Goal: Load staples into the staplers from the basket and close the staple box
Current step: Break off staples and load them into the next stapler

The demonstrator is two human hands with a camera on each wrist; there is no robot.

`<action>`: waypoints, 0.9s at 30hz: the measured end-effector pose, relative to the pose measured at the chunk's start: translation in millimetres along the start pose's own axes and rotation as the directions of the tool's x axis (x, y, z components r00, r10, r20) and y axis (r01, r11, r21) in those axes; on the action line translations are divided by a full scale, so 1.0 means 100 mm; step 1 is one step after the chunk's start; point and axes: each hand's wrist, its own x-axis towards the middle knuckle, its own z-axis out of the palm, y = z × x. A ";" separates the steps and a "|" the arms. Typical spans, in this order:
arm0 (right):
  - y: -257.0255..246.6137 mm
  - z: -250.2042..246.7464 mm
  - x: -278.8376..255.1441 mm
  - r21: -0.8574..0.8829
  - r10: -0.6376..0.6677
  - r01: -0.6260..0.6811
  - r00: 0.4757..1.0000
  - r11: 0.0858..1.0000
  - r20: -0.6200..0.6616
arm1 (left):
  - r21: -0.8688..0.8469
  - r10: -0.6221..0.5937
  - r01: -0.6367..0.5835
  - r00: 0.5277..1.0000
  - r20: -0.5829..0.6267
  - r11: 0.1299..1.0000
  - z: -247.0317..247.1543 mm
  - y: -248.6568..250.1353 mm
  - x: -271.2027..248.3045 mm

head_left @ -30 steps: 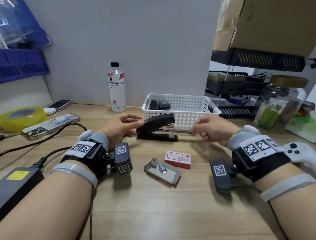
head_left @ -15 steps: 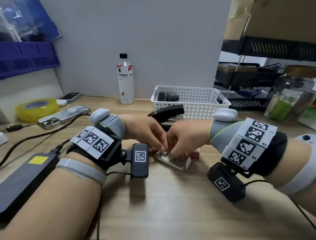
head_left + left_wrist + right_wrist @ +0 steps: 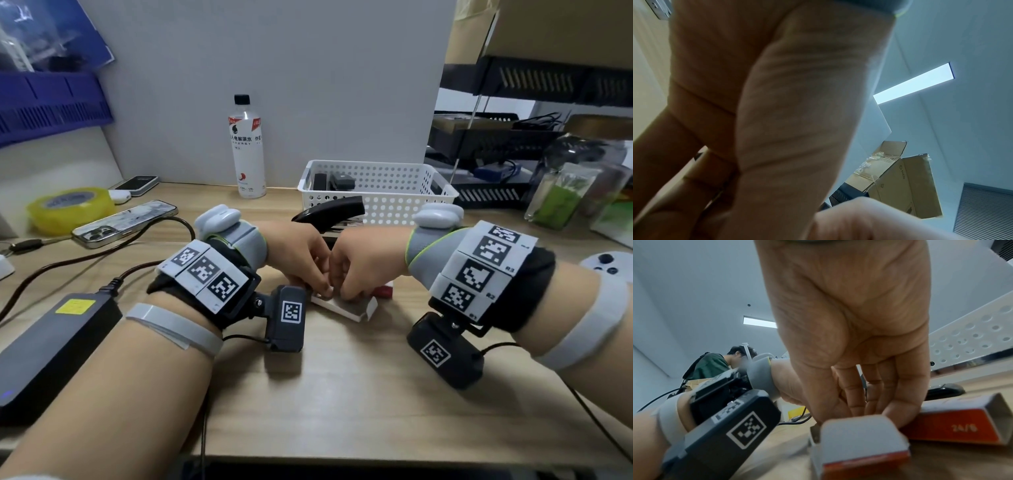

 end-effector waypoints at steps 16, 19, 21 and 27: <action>0.38 -0.05 -0.01 0.672 -0.085 0.070 0.996 0.737 -0.010 | -0.311 0.102 -0.129 0.990 -0.102 0.942 -0.10 -0.16 -0.03; 0.55 -0.17 -0.01 0.820 -0.070 0.102 0.995 0.563 -0.075 | -0.595 0.117 -0.220 0.971 -0.207 0.773 -0.06 -0.15 0.02; 0.66 -0.25 0.00 0.878 -0.048 0.152 0.988 0.453 -0.147 | -0.725 0.095 -0.244 0.966 -0.240 0.645 -0.01 -0.08 0.07; 0.78 -0.30 0.10 0.888 -0.103 0.218 0.976 0.406 -0.193 | -0.959 0.163 -0.116 0.984 -0.075 0.260 0.10 0.05 0.23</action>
